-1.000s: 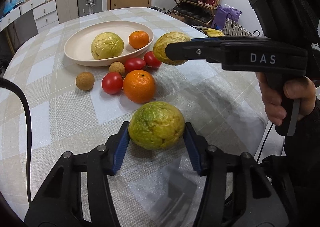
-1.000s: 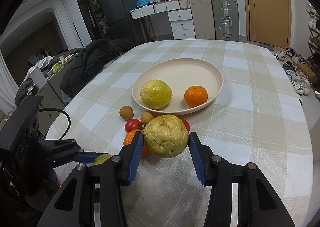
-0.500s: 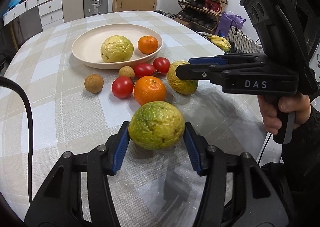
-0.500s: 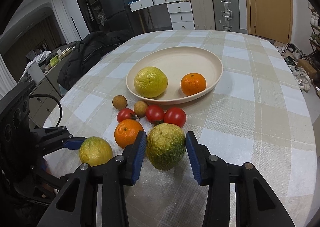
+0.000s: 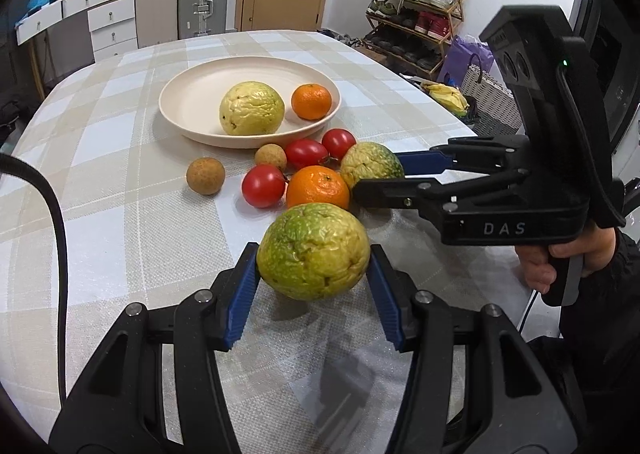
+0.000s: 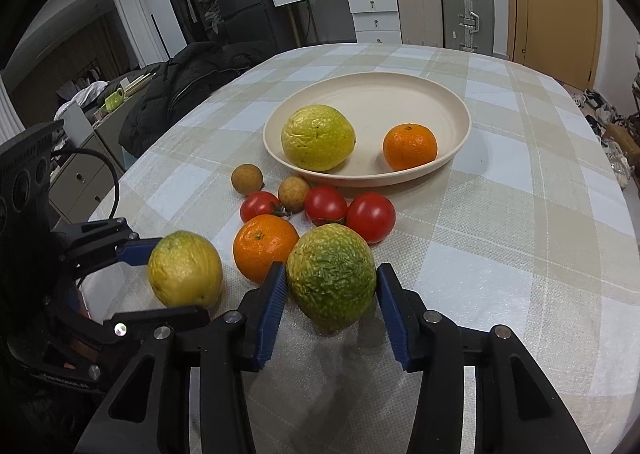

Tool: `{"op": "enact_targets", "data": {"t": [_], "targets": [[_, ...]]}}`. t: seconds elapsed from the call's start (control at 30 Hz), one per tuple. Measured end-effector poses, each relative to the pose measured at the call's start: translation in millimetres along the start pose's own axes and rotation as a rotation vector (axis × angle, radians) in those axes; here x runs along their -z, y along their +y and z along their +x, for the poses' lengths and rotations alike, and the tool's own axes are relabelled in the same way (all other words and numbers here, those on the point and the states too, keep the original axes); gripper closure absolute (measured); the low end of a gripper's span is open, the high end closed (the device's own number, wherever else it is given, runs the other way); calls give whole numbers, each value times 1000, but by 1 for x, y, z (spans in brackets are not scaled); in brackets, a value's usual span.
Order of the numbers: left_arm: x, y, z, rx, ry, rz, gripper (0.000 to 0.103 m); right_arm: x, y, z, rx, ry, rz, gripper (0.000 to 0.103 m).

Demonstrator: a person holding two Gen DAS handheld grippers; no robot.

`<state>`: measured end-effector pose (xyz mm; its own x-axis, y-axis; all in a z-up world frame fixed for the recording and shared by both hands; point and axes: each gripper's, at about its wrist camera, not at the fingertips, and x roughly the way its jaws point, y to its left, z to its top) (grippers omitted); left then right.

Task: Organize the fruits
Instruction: 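Carry both citrons over the cream plate with both tools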

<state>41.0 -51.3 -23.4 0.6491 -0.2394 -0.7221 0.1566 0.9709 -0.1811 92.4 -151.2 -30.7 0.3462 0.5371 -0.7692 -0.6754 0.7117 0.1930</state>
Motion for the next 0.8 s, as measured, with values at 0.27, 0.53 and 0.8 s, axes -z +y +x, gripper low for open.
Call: {"op": "enact_targets", "data": {"t": [0.27, 0.53, 0.8], "targets": [[-7, 11, -7, -37, -56, -26, 52, -4, 1, -9, 27, -35, 0, 57], [-24, 29, -14, -113, -126, -52, 52, -11, -5, -22, 28, -106, 38, 57], [-43, 48, -10, -158, -159, -78, 52, -21, -11, -16, 36, -118, 74, 57]]}}
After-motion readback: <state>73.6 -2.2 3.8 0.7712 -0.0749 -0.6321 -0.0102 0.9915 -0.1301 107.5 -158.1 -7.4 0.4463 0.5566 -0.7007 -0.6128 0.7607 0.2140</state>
